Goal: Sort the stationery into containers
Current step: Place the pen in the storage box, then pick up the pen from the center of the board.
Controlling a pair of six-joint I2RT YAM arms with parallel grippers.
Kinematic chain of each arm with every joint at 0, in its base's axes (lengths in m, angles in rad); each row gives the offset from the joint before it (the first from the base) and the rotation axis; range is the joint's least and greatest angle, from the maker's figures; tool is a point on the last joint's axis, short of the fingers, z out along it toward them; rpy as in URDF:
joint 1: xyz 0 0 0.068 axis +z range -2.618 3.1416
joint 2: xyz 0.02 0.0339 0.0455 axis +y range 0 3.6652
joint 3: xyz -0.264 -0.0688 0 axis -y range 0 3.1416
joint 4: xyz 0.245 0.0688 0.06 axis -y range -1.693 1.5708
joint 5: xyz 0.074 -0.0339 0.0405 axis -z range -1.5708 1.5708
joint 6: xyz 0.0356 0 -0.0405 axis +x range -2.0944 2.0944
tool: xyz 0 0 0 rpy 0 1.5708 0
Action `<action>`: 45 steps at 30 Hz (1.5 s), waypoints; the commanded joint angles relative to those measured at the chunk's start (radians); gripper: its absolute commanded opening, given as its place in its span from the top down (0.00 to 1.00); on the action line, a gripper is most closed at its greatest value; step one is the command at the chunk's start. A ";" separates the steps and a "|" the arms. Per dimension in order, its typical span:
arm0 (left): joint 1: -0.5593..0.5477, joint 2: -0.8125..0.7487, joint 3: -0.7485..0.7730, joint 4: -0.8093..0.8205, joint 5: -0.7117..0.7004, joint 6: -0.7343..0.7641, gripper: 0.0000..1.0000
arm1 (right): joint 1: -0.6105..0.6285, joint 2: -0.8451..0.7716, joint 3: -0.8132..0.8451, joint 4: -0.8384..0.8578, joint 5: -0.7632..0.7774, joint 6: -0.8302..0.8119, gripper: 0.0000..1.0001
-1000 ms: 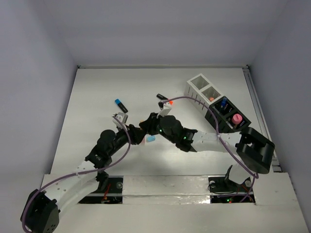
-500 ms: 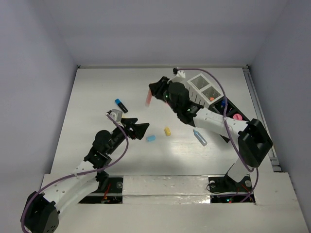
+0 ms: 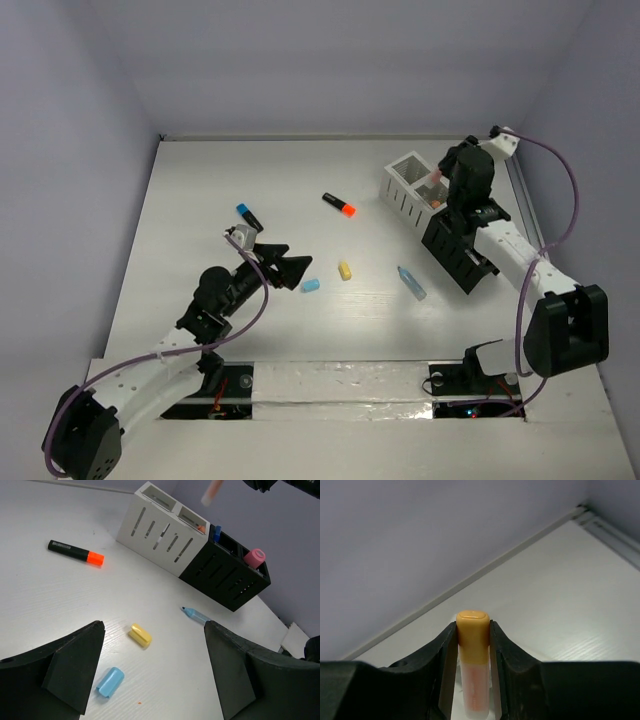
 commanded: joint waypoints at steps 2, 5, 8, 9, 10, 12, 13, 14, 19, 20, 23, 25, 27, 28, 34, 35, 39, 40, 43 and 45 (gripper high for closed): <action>-0.006 0.009 0.032 0.083 0.038 -0.012 0.21 | -0.058 0.000 -0.018 0.004 0.076 -0.094 1.00; -0.006 0.010 0.030 0.086 0.038 -0.012 0.21 | -0.070 0.049 -0.003 0.021 0.096 -0.149 1.00; -0.006 0.012 0.029 0.084 0.033 -0.009 0.21 | -0.070 0.085 0.000 0.068 0.096 -0.193 1.00; -0.006 0.013 0.029 0.086 0.033 -0.010 0.21 | -0.070 0.109 0.006 0.073 0.095 -0.198 1.00; -0.006 0.015 0.029 0.086 0.031 -0.009 0.21 | -0.070 0.119 0.008 0.075 0.093 -0.201 1.00; -0.006 0.021 0.030 0.086 0.028 -0.009 0.21 | -0.070 0.137 0.011 0.087 0.093 -0.226 1.00; -0.006 0.024 0.030 0.084 0.028 -0.007 0.21 | -0.070 0.149 0.008 0.087 0.098 -0.226 1.00; -0.006 0.026 0.032 0.086 0.027 -0.006 0.21 | -0.070 0.152 0.003 0.090 0.098 -0.223 1.00; -0.006 0.038 0.032 0.084 0.016 -0.001 0.22 | -0.070 0.113 -0.041 0.090 0.010 -0.191 0.71; -0.006 0.040 0.034 0.084 0.015 0.001 0.22 | -0.070 0.103 -0.052 0.085 -0.005 -0.183 0.67; -0.006 0.044 0.034 0.080 0.010 0.004 0.21 | -0.070 0.077 -0.064 0.056 -0.049 -0.154 0.50; -0.006 0.043 0.034 0.080 0.007 0.002 0.22 | -0.070 0.062 -0.067 0.038 -0.069 -0.143 0.36; -0.006 0.044 0.034 0.080 0.005 0.004 0.23 | -0.061 0.041 -0.060 0.006 -0.088 -0.135 0.28; -0.006 0.046 0.034 0.080 0.004 0.004 0.23 | -0.061 0.031 -0.053 -0.006 -0.097 -0.135 0.23; -0.006 0.044 0.034 0.081 0.010 0.001 0.33 | 0.026 -0.058 -0.024 -0.175 -0.129 -0.118 0.27; -0.006 0.043 0.034 0.081 0.011 -0.001 0.35 | 0.045 -0.070 -0.030 -0.201 -0.126 -0.105 0.32; -0.006 0.029 0.034 0.078 0.015 -0.009 0.55 | 0.120 -0.160 -0.121 -0.335 -0.212 -0.025 0.81; -0.006 0.024 0.032 0.081 0.019 -0.012 0.59 | 0.140 -0.185 -0.141 -0.361 -0.229 -0.014 0.94; -0.006 0.020 0.030 0.089 0.030 -0.021 0.71 | 0.163 -0.286 -0.222 -0.491 -0.325 0.018 0.98; -0.006 0.017 0.027 0.090 0.030 -0.024 0.74 | 0.163 -0.361 -0.272 -0.603 -0.391 0.036 0.96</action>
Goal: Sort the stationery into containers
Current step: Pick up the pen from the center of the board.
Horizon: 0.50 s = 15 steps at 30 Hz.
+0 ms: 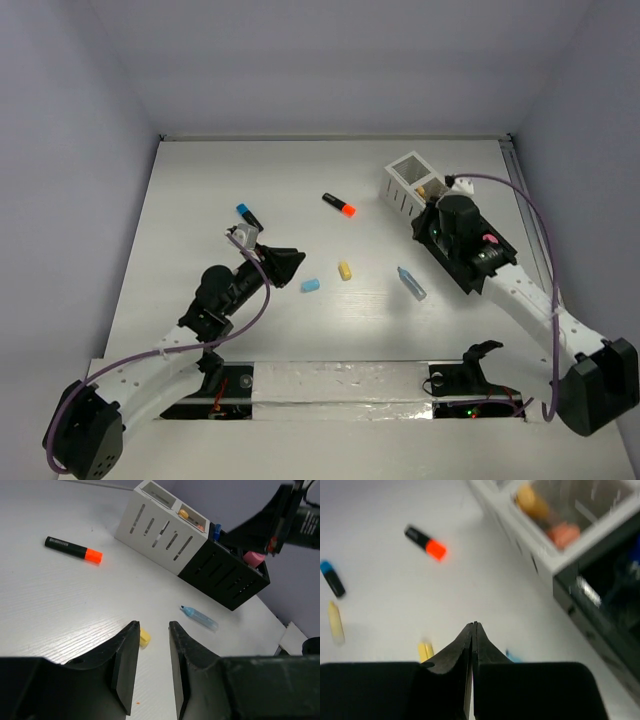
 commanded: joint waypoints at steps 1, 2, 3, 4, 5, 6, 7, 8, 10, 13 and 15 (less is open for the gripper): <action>-0.003 -0.024 0.027 0.065 0.018 -0.011 0.74 | 0.007 -0.100 -0.063 -0.241 -0.166 0.060 0.93; -0.003 -0.025 0.027 0.066 0.021 -0.012 0.75 | 0.007 -0.112 -0.068 -0.324 -0.186 0.063 0.81; -0.003 -0.031 0.026 0.068 0.024 -0.014 0.75 | 0.007 -0.120 -0.072 -0.364 -0.215 0.066 0.70; -0.003 -0.036 0.026 0.069 0.028 -0.020 0.75 | 0.007 -0.114 -0.073 -0.398 -0.219 0.068 0.60; -0.003 -0.040 0.026 0.071 0.033 -0.021 0.75 | 0.007 -0.102 -0.073 -0.447 -0.214 0.068 0.38; -0.003 -0.053 0.023 0.072 0.033 -0.024 0.75 | 0.007 -0.064 -0.071 -0.464 -0.217 0.063 0.29; -0.003 -0.060 0.023 0.071 0.035 -0.026 0.75 | 0.007 -0.039 -0.063 -0.475 -0.226 0.056 0.23; -0.003 -0.066 0.020 0.069 0.035 -0.027 0.75 | 0.007 -0.012 -0.062 -0.474 -0.229 0.050 0.14; -0.003 -0.083 0.015 0.069 0.035 -0.029 0.75 | 0.007 0.074 -0.047 -0.475 -0.252 0.031 0.10; -0.012 -0.094 0.015 0.066 0.035 -0.031 0.75 | 0.007 0.150 -0.022 -0.455 -0.232 0.003 0.08; -0.012 -0.097 0.017 0.063 0.035 -0.029 0.75 | 0.007 0.211 0.006 -0.461 -0.216 -0.016 0.07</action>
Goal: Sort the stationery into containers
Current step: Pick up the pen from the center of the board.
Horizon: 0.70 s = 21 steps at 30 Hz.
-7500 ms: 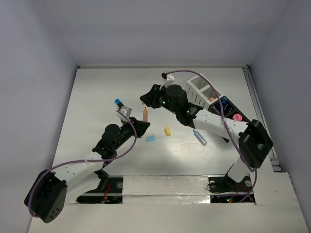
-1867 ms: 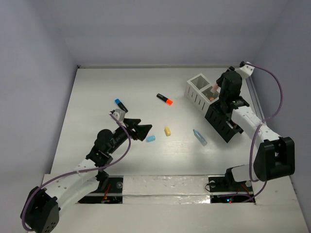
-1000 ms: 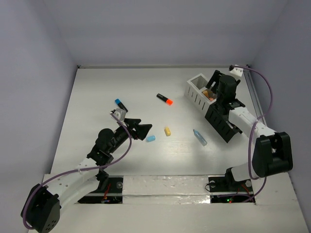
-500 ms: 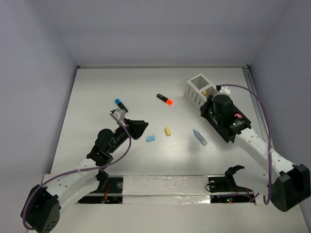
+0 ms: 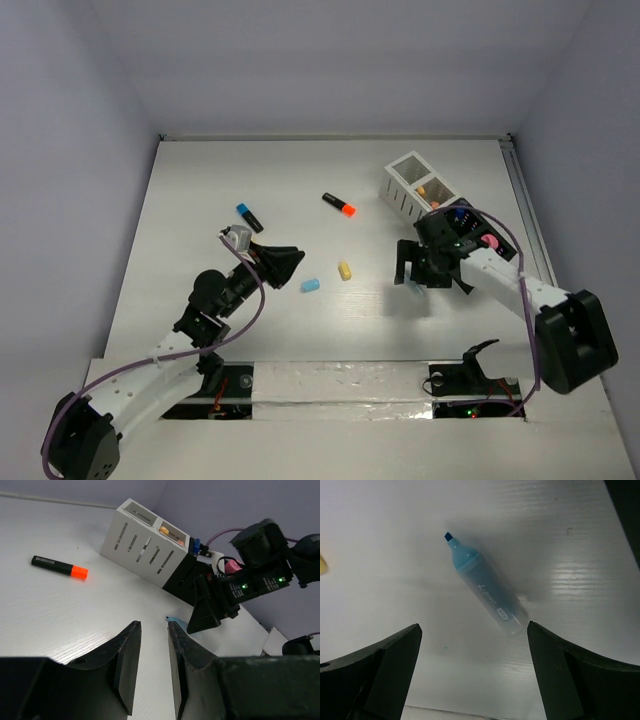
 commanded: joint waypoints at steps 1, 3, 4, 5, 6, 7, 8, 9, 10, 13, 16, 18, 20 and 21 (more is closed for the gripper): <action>-0.006 -0.019 0.017 0.056 0.015 -0.008 0.75 | 0.004 0.056 0.072 -0.024 0.011 -0.041 0.08; -0.006 -0.020 0.017 0.054 0.017 -0.008 0.75 | 0.004 0.105 0.102 -0.038 0.005 -0.060 0.09; -0.015 -0.022 0.017 0.054 0.017 -0.010 0.75 | 0.004 0.117 0.107 -0.037 0.013 -0.057 0.09; -0.015 -0.020 0.017 0.056 0.019 -0.011 0.75 | 0.004 0.143 0.113 -0.034 0.016 -0.058 0.11; -0.015 -0.020 0.018 0.056 0.019 -0.011 0.75 | 0.004 0.156 0.115 -0.031 0.009 -0.063 0.12; -0.015 -0.020 0.018 0.056 0.020 -0.011 0.75 | 0.004 0.171 0.115 -0.028 0.005 -0.060 0.12; -0.015 -0.019 0.018 0.056 0.020 -0.011 0.75 | 0.004 0.182 0.115 -0.025 0.008 -0.057 0.15; -0.015 -0.019 0.018 0.056 0.019 -0.011 0.75 | 0.004 0.205 0.115 -0.020 0.007 -0.054 0.16; -0.015 -0.020 0.018 0.054 0.017 -0.013 0.75 | 0.013 0.212 0.104 -0.012 0.008 -0.052 0.17; -0.015 -0.019 0.018 0.057 0.017 -0.013 0.75 | 0.037 0.240 0.095 -0.003 0.048 -0.028 0.20; -0.015 -0.012 0.018 0.059 0.020 -0.014 0.75 | 0.060 0.254 0.086 0.020 0.062 -0.005 0.22; -0.015 -0.011 0.020 0.060 0.020 -0.014 0.75 | 0.085 0.268 0.086 0.035 0.065 0.012 0.37; -0.015 -0.012 0.018 0.059 0.020 -0.014 0.75 | 0.114 0.286 0.092 0.046 0.071 0.025 0.50; -0.015 -0.011 0.020 0.059 0.019 -0.014 0.75 | 0.123 0.297 0.096 0.049 0.076 0.035 0.51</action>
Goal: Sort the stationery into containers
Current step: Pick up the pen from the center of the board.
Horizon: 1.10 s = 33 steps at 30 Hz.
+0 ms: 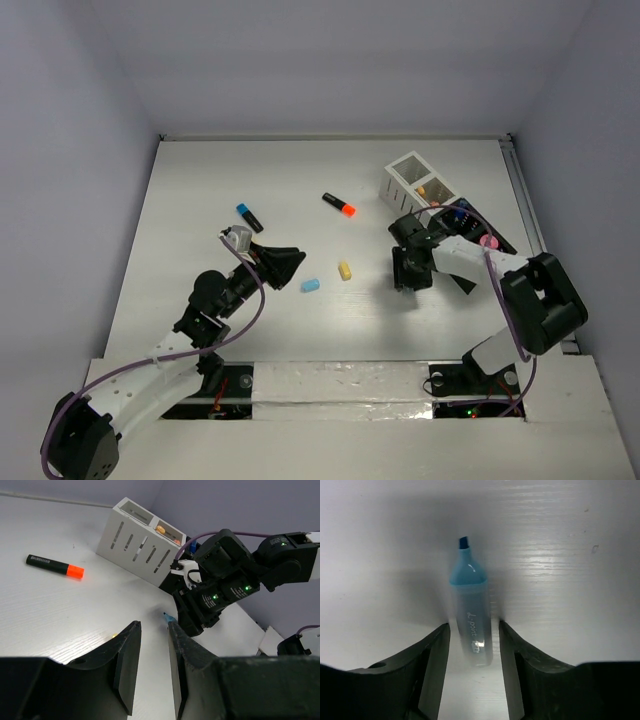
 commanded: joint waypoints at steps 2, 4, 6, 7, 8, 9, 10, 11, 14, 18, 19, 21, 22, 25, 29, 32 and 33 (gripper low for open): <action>-0.005 -0.006 0.018 0.059 0.012 -0.004 0.75 | 0.054 0.071 0.021 0.056 0.036 0.049 0.51; -0.005 -0.004 0.020 0.056 0.017 -0.004 0.75 | 0.065 0.099 0.033 0.059 0.065 0.060 0.59; -0.005 -0.003 0.020 0.057 0.020 -0.003 0.74 | 0.091 0.116 0.043 0.067 0.081 0.071 0.77; -0.005 -0.001 0.020 0.059 0.022 -0.003 0.74 | 0.091 0.113 0.044 0.075 0.084 0.072 0.81; -0.005 -0.001 0.020 0.060 0.023 -0.003 0.73 | 0.103 0.104 0.046 0.088 0.085 0.075 0.89; -0.005 0.005 0.020 0.062 0.025 -0.001 0.73 | 0.122 0.090 0.052 0.096 0.092 0.075 0.90; -0.005 0.010 0.021 0.065 0.026 -0.001 0.72 | 0.131 0.060 0.065 0.098 0.107 0.077 0.92; -0.005 0.016 0.023 0.066 0.029 -0.001 0.72 | 0.140 0.043 0.076 0.098 0.116 0.077 0.93; -0.015 0.045 0.027 0.082 0.054 -0.007 0.72 | 0.174 -0.033 0.111 0.125 0.125 0.068 0.96; -0.015 0.111 0.034 0.134 0.121 -0.026 0.66 | 0.208 -0.120 0.127 0.242 0.073 0.057 0.98; -0.015 0.125 0.035 0.152 0.144 -0.026 0.64 | 0.218 -0.132 0.133 0.263 0.063 0.058 0.98; -0.015 0.149 0.040 0.161 0.152 -0.023 0.61 | 0.232 -0.152 0.161 0.329 0.056 0.061 0.98; -0.015 0.171 0.041 0.165 0.150 -0.018 0.59 | 0.246 -0.157 0.167 0.351 0.046 0.069 0.98; -0.015 0.207 0.044 0.166 0.123 -0.012 0.58 | 0.274 -0.160 0.170 0.463 0.011 0.095 0.98; -0.015 0.232 0.044 0.175 0.109 -0.013 0.54 | 0.318 -0.122 0.167 0.579 0.000 0.121 0.98; -0.015 0.255 0.047 0.177 0.104 -0.010 0.47 | 0.332 -0.088 0.162 0.653 -0.013 0.141 0.98; -0.015 0.269 0.052 0.177 0.104 -0.009 0.45 | 0.344 -0.083 0.159 0.673 -0.013 0.144 0.98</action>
